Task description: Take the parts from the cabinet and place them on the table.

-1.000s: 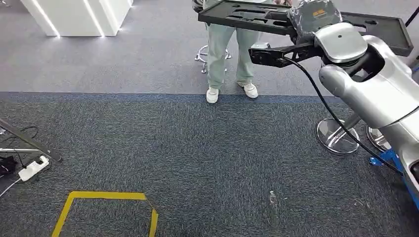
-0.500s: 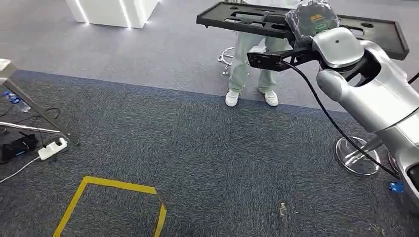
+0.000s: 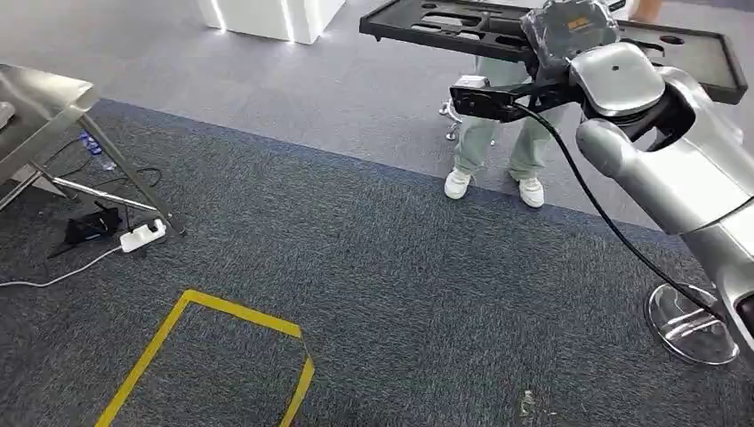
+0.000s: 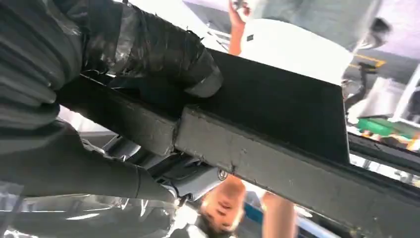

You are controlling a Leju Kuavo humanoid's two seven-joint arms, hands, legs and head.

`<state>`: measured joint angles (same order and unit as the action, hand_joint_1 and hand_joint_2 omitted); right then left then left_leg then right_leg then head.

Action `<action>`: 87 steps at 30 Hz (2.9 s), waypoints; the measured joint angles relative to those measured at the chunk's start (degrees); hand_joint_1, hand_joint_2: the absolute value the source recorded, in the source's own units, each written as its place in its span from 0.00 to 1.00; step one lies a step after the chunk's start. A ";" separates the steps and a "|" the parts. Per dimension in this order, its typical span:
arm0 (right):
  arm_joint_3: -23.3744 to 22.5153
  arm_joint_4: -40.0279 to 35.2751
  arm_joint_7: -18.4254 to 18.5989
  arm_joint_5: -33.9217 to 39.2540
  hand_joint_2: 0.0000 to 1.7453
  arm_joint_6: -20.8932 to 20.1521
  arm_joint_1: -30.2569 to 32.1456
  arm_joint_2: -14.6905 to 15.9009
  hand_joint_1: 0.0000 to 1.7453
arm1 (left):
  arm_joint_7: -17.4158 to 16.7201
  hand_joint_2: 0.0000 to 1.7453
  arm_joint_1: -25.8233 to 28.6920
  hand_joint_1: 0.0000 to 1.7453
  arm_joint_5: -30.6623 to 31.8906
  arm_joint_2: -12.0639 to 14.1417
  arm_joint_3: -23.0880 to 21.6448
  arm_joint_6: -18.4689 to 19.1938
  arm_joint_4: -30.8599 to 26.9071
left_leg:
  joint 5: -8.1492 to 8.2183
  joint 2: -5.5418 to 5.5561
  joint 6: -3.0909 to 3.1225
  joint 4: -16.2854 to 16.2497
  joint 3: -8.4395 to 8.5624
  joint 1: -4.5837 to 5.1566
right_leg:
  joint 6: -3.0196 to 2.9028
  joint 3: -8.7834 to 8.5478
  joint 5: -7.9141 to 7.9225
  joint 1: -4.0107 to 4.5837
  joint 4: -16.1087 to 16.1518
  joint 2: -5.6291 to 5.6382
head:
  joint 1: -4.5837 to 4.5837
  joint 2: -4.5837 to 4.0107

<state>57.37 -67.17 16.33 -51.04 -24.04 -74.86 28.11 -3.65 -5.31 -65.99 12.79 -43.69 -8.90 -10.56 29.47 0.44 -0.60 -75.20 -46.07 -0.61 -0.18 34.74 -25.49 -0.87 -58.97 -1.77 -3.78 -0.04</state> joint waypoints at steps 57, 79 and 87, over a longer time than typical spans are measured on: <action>-1.81 0.07 -0.70 -1.27 1.00 -0.42 0.82 -1.18 1.00 | 0.24 1.00 -0.09 0.00 -0.17 0.00 -0.02 -0.46 0.00 | -1.09 1.32 0.39 9.56 5.64 0.40 | 0.38 0.48 0.59 -0.39 0.32 2.02 | 0.20 0.00; -2.84 0.94 -1.31 -1.40 1.00 0.00 1.86 -1.64 1.00 | 1.09 1.00 -0.42 0.00 0.46 0.00 -0.07 -0.35 0.00 | -4.57 4.00 2.67 15.98 9.60 0.26 | 2.25 3.79 0.43 -0.32 -4.96 2.64 | 1.14 0.00; -3.08 1.07 -1.36 -1.48 1.00 -0.07 1.77 -2.19 1.00 | 1.05 1.00 -0.05 0.00 0.63 0.00 -0.11 0.48 0.00 | -1.62 0.96 -0.30 11.11 6.48 0.14 | 0.25 0.55 0.49 -0.67 0.26 2.30 | 0.90 0.00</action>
<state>54.29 -66.10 14.97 -52.52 -24.11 -73.10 25.92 -2.60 -5.36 -65.35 12.79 -43.80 -8.42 -10.56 27.85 1.40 -0.90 -64.08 -39.59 -0.46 0.07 35.29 -25.00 -1.54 -58.71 0.52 -2.88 -0.04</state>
